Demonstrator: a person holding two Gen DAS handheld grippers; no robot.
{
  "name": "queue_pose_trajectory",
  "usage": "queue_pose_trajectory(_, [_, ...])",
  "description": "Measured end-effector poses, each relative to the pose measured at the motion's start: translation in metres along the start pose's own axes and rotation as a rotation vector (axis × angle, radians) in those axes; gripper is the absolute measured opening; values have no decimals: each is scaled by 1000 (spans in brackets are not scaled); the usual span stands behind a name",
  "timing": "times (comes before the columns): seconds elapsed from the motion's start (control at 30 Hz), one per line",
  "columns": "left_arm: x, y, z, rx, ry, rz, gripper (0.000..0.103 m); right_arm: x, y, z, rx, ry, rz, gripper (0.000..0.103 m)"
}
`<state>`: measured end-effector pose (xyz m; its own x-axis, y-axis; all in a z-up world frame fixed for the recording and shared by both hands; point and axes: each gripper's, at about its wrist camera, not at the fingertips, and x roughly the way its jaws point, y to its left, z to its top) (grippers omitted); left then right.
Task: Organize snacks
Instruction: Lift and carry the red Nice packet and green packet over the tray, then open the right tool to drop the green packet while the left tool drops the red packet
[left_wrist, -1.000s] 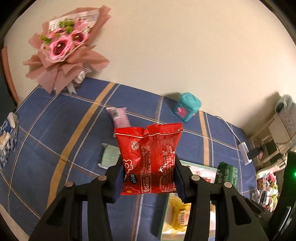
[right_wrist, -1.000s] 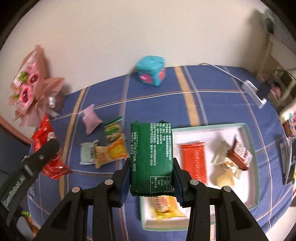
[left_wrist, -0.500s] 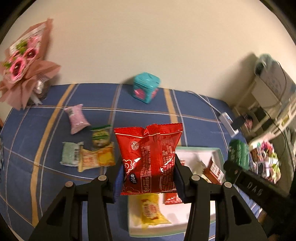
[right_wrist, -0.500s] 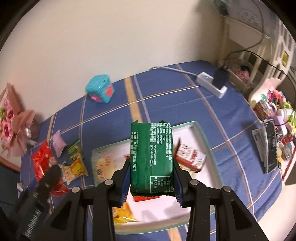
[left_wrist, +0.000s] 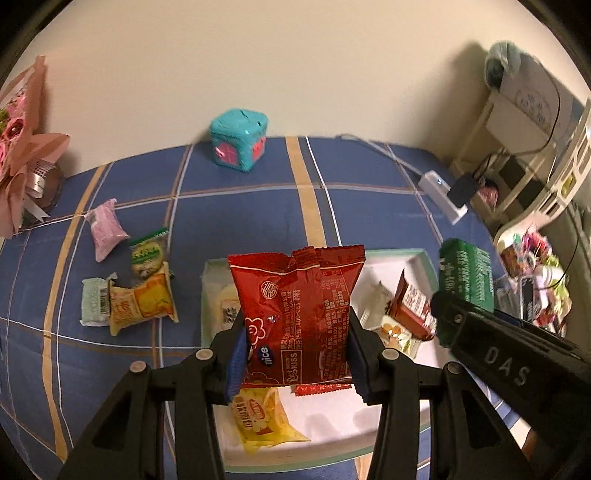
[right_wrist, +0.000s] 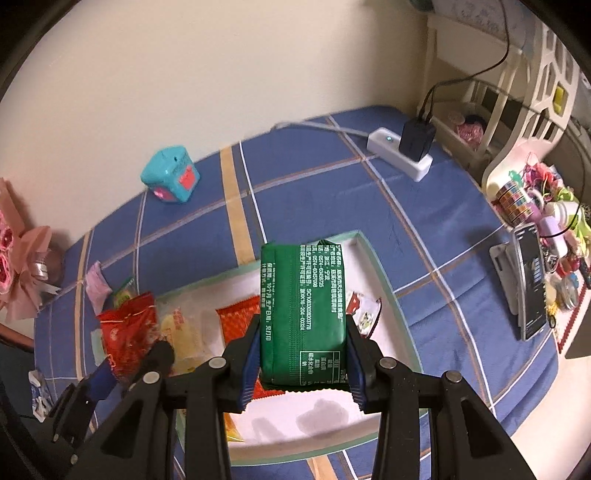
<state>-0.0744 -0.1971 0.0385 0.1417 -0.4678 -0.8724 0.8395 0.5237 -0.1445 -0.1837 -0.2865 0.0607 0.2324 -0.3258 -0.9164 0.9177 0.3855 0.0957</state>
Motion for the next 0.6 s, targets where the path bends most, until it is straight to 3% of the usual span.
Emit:
queue_pose_trajectory(0.33, [43,-4,-17,5,114,23,49,51,3,-13,-15,138,-13,43])
queue_pose_trajectory(0.6, [55,-3,-21,-9,146,20,49,67,3,-17,-10,180,-18,43])
